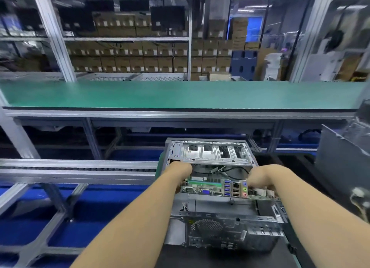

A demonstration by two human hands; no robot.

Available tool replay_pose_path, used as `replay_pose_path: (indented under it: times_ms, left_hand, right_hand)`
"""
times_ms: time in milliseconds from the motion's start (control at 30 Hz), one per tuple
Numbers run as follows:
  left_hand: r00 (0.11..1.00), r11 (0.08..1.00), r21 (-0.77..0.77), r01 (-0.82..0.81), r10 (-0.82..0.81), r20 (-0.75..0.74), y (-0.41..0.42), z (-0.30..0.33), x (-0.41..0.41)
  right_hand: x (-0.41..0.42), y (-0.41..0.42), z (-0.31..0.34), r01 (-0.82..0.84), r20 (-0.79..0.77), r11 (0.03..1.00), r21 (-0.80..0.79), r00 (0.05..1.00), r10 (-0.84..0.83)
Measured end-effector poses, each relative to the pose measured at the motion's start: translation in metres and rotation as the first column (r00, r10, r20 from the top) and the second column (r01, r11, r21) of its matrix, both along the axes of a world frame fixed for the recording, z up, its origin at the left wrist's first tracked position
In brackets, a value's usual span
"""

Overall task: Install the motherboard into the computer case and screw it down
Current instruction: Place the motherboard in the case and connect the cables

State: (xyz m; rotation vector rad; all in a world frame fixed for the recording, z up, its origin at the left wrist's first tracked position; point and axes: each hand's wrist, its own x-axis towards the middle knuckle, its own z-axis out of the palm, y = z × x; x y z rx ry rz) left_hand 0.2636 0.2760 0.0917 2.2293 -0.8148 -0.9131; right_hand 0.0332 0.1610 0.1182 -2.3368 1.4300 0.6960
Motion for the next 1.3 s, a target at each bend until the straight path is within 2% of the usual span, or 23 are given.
replay_pose_path:
  times_ms: [67,333,700,967,1233,1300]
  left_hand:
    - [0.999,0.997,0.068,0.025,-0.027,0.039,0.000,-0.007,-0.001]
    - [0.999,0.999,-0.008,-0.035,0.035,0.021,-0.007,-0.049,0.010]
    - [0.997,0.997,0.043,-0.065,0.064,0.031,-0.035,-0.085,0.011]
    - [0.996,0.995,0.083,-0.051,0.044,0.081,-0.045,-0.104,0.011]
    - [0.993,0.994,0.111,-0.005,-0.008,0.115,-0.046,-0.117,0.004]
    - [0.993,0.994,0.107,0.011,-0.024,0.117,-0.044,-0.120,0.005]
  right_hand:
    - [0.002,-0.005,-0.015,0.009,0.018,1.000,-0.024,1.000,-0.008]
    - [0.025,-0.013,-0.066,0.098,0.081,0.995,0.000,0.992,-0.098]
    - [0.034,-0.028,-0.123,0.405,0.321,0.912,-0.059,0.873,-0.367]
    - [0.041,-0.038,-0.142,0.461,0.330,0.886,-0.041,0.844,-0.424]
    - [0.045,-0.044,-0.159,0.484,0.214,0.875,0.015,0.853,-0.476]
    - [0.045,-0.045,-0.166,0.489,0.231,0.872,0.000,0.849,-0.476]
